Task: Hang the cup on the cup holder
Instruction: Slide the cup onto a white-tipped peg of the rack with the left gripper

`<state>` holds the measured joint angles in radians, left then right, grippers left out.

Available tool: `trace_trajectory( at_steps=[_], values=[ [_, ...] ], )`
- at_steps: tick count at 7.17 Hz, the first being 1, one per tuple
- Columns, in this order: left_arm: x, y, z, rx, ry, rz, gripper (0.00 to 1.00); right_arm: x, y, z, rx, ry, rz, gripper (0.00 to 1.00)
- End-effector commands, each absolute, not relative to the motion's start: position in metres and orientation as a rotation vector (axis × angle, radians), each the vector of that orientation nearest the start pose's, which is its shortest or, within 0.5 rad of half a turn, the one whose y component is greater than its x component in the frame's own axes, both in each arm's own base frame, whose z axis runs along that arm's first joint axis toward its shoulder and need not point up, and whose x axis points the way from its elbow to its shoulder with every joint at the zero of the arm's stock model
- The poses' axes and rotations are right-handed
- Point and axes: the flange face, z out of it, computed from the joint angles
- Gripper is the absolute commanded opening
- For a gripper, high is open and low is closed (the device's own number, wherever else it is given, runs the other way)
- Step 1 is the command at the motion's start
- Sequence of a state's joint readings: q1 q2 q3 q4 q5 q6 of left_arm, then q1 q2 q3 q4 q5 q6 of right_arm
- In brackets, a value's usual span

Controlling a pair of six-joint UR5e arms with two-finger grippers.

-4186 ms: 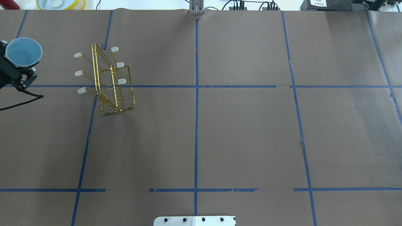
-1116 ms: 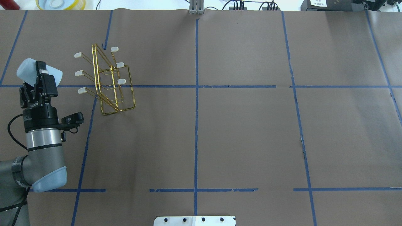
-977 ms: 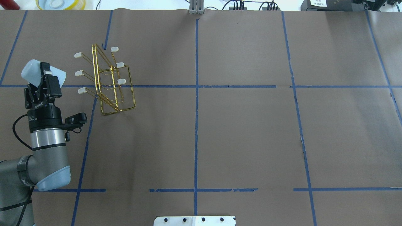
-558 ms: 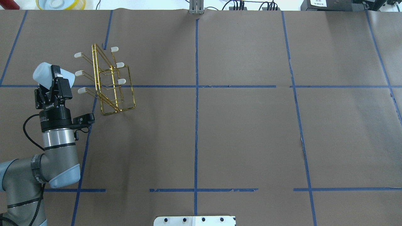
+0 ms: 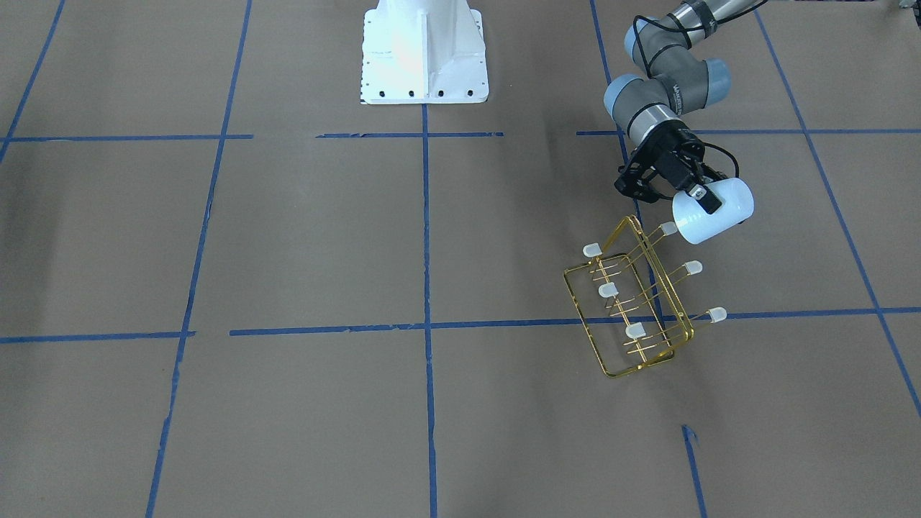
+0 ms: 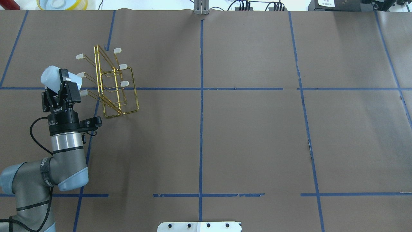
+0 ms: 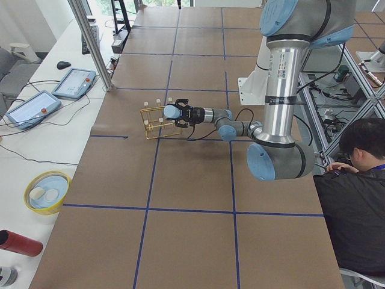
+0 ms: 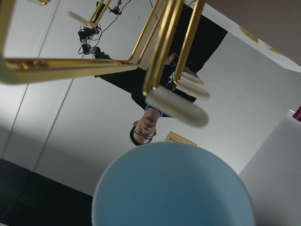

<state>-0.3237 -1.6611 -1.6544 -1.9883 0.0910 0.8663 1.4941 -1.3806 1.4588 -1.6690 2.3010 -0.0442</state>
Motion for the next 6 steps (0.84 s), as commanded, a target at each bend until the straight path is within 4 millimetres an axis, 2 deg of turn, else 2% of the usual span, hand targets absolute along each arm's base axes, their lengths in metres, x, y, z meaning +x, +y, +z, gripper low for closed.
trace_trajectory(
  at_steps=[1, 6],
  values=[
    [0.4102, -0.3828, 0.4561, 0.788, -1.588, 1.099, 0.0, 0.023, -0.573, 0.6254, -0.031, -0.73, -0.108, 1.0],
    [0.4154, -0.382, 0.4622, 0.783, -1.596, 1.111, 0.0, 0.023, -0.573, 0.6254, -0.031, -0.73, -0.108, 1.0]
  ],
)
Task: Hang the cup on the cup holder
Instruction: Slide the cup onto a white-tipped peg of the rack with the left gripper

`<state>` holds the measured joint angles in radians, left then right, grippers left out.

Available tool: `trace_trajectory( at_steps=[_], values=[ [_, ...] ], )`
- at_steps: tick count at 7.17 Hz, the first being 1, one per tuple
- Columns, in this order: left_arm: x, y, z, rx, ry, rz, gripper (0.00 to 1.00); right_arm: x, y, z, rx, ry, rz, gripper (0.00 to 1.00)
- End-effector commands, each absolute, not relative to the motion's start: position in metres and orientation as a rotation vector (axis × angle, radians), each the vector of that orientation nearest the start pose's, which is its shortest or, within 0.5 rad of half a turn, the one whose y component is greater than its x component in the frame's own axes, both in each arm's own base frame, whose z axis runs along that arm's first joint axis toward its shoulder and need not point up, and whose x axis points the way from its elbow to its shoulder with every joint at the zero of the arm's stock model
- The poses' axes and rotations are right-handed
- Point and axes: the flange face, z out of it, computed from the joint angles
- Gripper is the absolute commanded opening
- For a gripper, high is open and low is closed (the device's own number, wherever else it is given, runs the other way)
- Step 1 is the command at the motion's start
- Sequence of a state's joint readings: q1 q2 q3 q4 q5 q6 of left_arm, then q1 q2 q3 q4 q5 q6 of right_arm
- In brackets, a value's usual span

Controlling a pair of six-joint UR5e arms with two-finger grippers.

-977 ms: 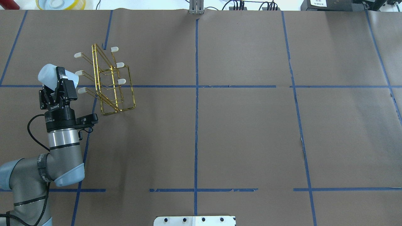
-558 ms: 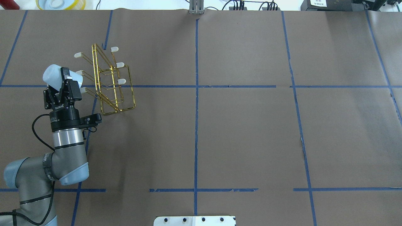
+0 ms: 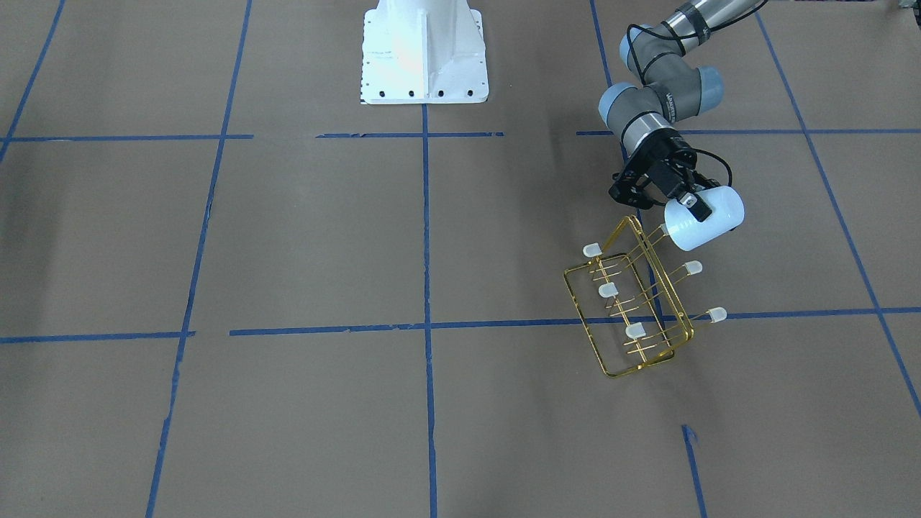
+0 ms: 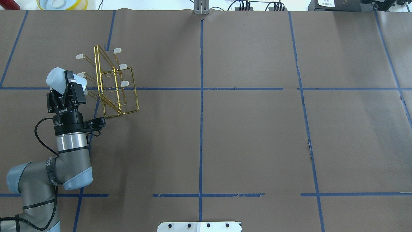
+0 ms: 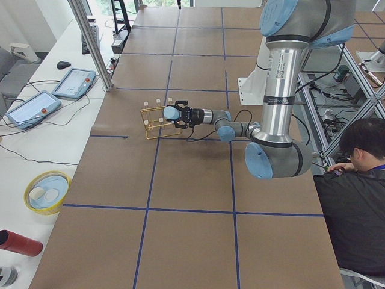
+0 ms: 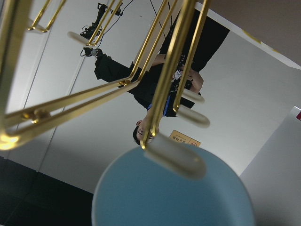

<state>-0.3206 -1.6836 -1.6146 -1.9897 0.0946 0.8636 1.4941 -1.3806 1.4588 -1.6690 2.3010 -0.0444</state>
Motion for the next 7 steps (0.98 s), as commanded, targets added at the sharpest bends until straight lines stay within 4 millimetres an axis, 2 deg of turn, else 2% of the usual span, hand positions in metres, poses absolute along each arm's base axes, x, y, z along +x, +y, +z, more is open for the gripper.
trace_trajectory(
  at_steps=[1, 4, 7],
  values=[
    [0.416, -0.381, 0.462, 0.785, -1.597, 1.112, 0.0, 0.023, -0.573, 0.625, -0.031, -0.73, -0.107, 1.0],
    [0.428, -0.367, 0.467, 0.807, -1.602, 1.137, 0.0, 0.023, -0.573, 0.625, -0.031, -0.73, -0.108, 1.0],
    [0.434, -0.363, 0.474, 0.807, -1.609, 1.156, 0.0, 0.023, -0.573, 0.625, -0.031, -0.73, -0.108, 1.0]
  ],
)
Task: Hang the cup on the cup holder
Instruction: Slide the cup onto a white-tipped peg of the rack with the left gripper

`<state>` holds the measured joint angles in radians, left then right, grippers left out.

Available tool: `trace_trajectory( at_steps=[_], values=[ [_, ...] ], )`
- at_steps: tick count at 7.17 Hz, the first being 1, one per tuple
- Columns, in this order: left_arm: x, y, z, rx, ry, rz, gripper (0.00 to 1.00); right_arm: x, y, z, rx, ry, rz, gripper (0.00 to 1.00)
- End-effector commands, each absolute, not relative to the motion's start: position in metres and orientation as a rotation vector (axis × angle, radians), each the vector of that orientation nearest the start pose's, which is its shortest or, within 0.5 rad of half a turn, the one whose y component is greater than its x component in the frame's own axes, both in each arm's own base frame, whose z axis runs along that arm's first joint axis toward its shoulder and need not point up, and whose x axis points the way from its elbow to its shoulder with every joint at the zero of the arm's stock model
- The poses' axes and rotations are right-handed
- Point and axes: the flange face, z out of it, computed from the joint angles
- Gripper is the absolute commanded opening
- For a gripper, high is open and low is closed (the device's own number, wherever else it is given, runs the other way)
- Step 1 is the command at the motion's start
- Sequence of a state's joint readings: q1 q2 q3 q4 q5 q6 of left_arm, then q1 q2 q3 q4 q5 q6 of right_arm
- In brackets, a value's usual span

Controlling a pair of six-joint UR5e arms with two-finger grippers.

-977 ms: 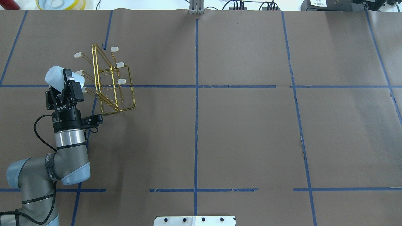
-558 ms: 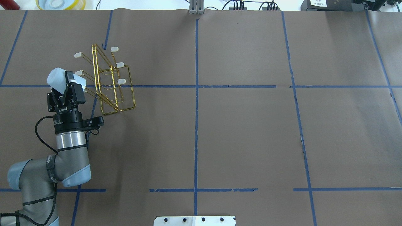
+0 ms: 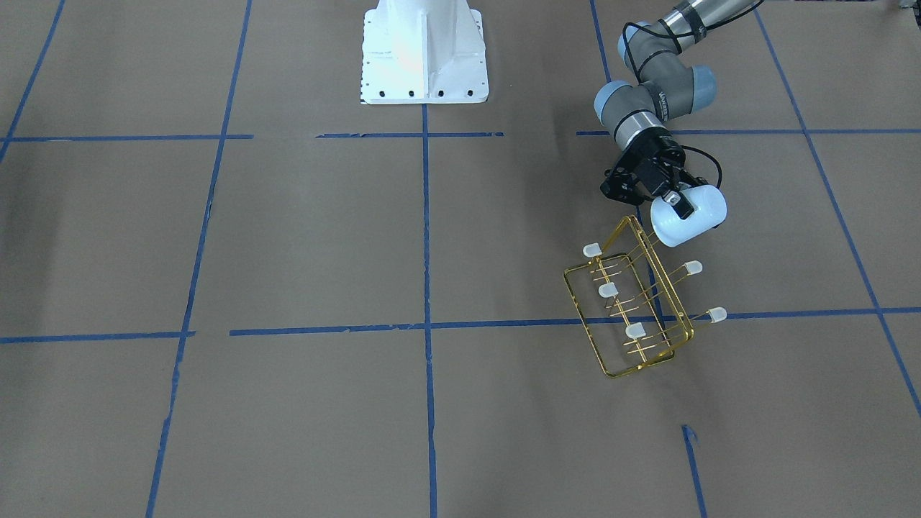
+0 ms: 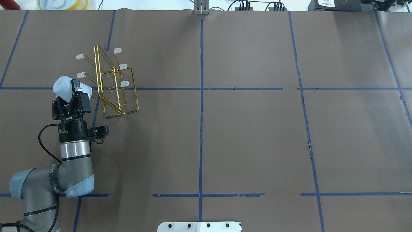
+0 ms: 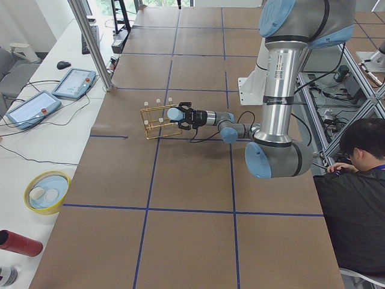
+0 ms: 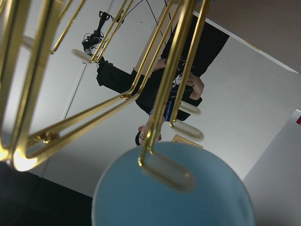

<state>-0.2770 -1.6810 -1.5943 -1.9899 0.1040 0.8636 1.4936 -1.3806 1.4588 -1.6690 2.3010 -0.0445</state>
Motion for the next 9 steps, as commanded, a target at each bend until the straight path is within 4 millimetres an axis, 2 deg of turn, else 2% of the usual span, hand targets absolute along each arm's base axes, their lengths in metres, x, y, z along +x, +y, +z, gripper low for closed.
trace_trajectory(
  at_steps=[1, 6, 7, 9],
  values=[
    [0.434, -0.363, 0.477, 0.804, -1.613, 1.158, 0.0, 0.023, -0.573, 0.625, -0.031, -0.73, -0.108, 1.0],
    [0.445, -0.363, 0.472, 0.815, -1.604, 1.155, 0.0, 0.023, -0.573, 0.625, -0.031, -0.73, -0.107, 1.0],
    [0.447, -0.364, 0.475, 0.811, -1.608, 1.159, 0.06, 0.023, -0.573, 0.625, -0.031, -0.73, -0.108, 1.0],
    [0.448, -0.364, 0.473, 0.816, -1.6, 1.156, 0.55, 0.023, -0.573, 0.625, -0.031, -0.73, -0.108, 1.0]
  ],
)
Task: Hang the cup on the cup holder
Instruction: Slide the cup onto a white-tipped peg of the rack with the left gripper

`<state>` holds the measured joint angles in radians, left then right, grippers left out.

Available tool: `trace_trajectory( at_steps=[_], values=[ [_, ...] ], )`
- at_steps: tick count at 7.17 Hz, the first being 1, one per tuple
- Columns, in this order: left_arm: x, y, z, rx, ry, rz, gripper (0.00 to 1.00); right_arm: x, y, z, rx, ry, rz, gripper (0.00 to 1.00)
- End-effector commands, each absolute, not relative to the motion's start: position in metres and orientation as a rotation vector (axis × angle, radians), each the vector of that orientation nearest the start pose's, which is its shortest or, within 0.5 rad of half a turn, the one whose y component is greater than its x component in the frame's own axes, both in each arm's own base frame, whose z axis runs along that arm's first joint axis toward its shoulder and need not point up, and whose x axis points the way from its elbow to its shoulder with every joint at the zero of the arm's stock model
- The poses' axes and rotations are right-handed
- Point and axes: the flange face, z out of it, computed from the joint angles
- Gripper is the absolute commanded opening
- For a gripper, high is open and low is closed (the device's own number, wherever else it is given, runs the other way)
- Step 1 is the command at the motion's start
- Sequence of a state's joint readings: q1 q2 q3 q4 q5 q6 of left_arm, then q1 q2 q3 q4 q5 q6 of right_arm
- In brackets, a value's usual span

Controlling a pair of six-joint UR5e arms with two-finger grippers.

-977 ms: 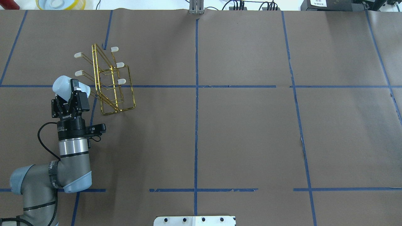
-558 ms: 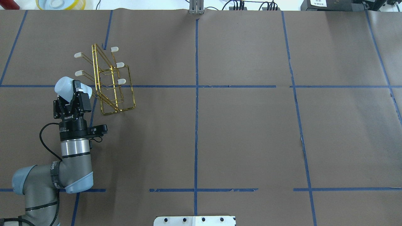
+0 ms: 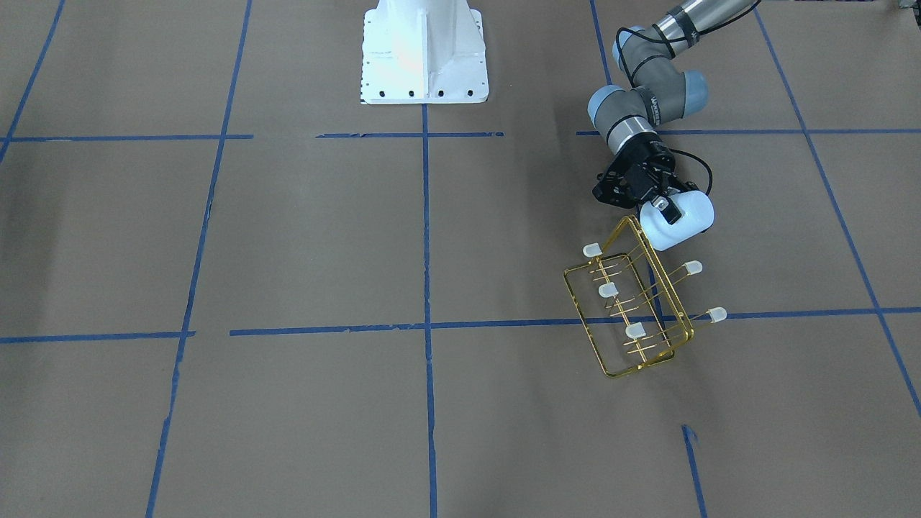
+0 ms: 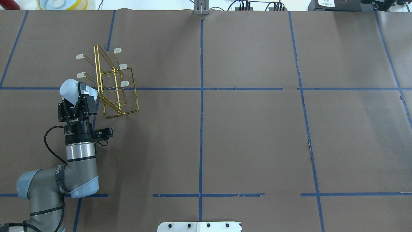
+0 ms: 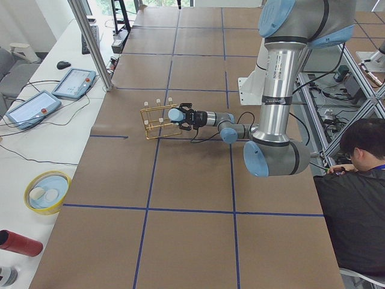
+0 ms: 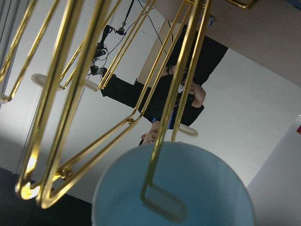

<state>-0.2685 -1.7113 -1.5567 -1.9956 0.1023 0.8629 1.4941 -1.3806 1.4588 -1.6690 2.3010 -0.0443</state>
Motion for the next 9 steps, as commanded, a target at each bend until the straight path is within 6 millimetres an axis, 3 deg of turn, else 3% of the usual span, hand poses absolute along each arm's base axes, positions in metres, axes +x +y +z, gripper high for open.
trace_trajectory(
  at_steps=[1, 2, 7, 9],
  values=[
    [0.448, -0.364, 0.472, 0.817, -1.602, 1.152, 0.68, 0.023, -0.573, 0.625, -0.031, -0.73, -0.108, 1.0],
    [0.448, -0.364, 0.471, 0.823, -1.597, 1.146, 1.0, 0.023, -0.573, 0.625, -0.031, -0.73, -0.108, 1.0],
    [0.444, -0.364, 0.472, 0.864, -1.564, 1.101, 1.0, 0.022, -0.573, 0.625, -0.031, -0.73, -0.11, 1.0],
    [0.424, -0.358, 0.468, 0.873, -1.554, 1.09, 1.0, 0.023, -0.573, 0.625, -0.031, -0.73, -0.107, 1.0]
  ],
)
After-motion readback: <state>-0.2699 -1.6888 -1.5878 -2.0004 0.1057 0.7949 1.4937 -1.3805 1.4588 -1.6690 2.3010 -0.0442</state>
